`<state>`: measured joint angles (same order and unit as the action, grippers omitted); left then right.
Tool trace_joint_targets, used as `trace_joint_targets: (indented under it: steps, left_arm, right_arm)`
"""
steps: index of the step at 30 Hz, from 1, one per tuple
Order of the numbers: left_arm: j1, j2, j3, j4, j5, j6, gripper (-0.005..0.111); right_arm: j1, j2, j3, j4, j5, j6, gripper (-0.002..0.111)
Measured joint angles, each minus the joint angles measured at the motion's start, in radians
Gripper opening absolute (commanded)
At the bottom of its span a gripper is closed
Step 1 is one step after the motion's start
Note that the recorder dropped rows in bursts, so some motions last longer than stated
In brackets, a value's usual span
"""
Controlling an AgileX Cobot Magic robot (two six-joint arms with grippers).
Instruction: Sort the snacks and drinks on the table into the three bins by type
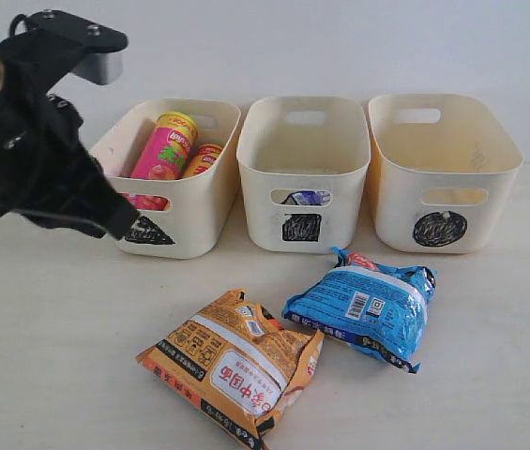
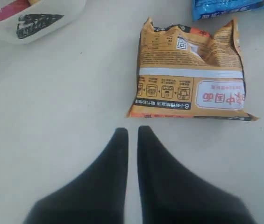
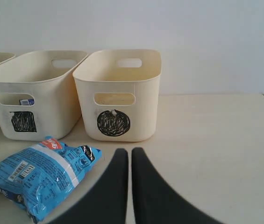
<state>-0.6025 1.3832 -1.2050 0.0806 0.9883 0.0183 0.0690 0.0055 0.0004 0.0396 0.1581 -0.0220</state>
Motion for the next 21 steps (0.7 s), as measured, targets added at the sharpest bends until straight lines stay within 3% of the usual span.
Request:
trace_joint_targets:
  steps: [5, 16, 19, 21]
  left_arm:
    - [0.0, -0.147, 0.123, -0.044, 0.007, -0.037, 0.004]
    - [0.0, -0.278, 0.157, -0.1, 0.093, -0.091, 0.004]
    - [0.0, -0.304, 0.203, -0.081, 0.025, -0.096, 0.004]
    - [0.002, -0.347, 0.261, -0.071, -0.09, -0.096, 0.004]
  right_arm:
    - [0.0, 0.0, 0.0, 0.0, 0.0, 0.0, 0.0]
    - [0.0, 0.0, 0.0, 0.0, 0.0, 0.0, 0.0]
    - [0.0, 0.0, 0.0, 0.0, 0.0, 0.0, 0.0]
    - [0.0, 0.0, 0.0, 0.0, 0.0, 0.0, 0.0]
